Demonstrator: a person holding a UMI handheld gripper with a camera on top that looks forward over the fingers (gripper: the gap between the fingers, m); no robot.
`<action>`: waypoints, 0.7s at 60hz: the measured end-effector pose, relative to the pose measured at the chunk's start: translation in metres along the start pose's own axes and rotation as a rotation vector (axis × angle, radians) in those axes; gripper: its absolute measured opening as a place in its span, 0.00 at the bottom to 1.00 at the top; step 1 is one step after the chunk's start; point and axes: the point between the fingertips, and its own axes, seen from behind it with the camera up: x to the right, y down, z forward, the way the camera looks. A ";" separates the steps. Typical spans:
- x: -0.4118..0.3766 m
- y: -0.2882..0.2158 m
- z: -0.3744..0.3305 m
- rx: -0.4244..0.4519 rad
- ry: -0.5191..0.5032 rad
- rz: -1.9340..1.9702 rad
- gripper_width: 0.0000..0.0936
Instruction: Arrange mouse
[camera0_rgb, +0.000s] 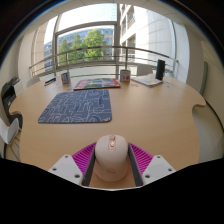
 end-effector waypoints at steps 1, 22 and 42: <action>-0.003 -0.004 0.013 0.005 -0.008 -0.005 0.61; -0.004 -0.010 -0.004 0.006 0.014 0.050 0.45; 0.018 -0.240 -0.043 0.291 0.108 0.020 0.44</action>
